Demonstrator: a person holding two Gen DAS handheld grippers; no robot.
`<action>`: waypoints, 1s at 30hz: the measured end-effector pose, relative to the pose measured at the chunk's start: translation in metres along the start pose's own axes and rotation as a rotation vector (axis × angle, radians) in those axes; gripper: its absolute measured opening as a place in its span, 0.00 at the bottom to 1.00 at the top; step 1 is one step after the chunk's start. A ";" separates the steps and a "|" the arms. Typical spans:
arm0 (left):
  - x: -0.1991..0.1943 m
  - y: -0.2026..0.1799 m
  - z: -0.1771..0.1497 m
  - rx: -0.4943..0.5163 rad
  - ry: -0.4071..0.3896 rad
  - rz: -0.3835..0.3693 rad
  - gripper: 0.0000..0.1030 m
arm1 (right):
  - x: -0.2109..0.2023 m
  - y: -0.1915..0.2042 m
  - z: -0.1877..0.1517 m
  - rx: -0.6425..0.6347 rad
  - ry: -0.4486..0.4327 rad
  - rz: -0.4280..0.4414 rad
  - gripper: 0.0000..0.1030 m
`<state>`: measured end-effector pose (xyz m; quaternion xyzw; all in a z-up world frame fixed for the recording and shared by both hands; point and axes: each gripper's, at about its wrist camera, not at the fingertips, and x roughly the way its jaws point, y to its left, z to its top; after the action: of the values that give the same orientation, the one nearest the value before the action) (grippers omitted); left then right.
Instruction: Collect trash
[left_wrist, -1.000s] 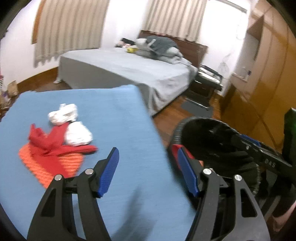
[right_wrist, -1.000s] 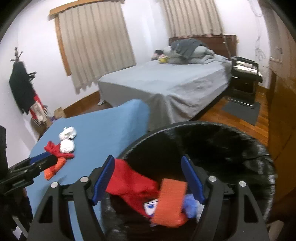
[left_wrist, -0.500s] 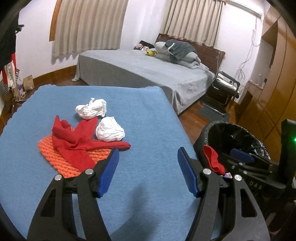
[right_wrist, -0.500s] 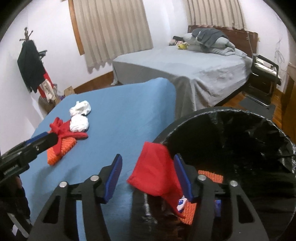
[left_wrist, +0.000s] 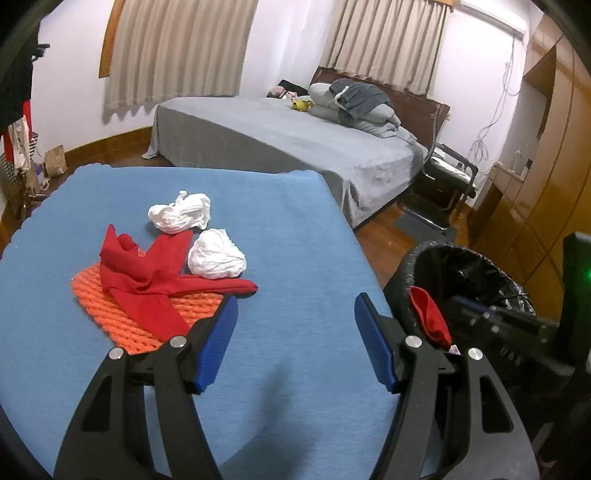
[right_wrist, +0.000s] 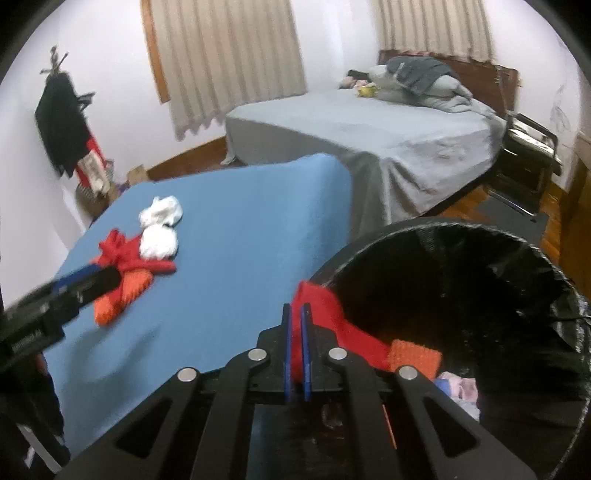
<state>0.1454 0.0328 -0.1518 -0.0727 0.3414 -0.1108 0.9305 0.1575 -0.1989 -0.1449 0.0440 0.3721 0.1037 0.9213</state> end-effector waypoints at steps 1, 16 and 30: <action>0.000 -0.001 0.000 0.002 0.000 -0.002 0.62 | -0.002 -0.003 0.002 0.002 0.000 -0.016 0.04; -0.010 0.001 0.004 0.000 -0.025 0.017 0.62 | -0.005 0.005 0.005 0.012 -0.022 0.031 0.19; -0.015 0.070 0.002 -0.076 -0.033 0.168 0.63 | 0.025 0.061 0.031 -0.055 -0.067 0.091 0.45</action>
<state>0.1465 0.1040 -0.1556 -0.0808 0.3349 -0.0179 0.9386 0.1872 -0.1338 -0.1296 0.0391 0.3358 0.1541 0.9284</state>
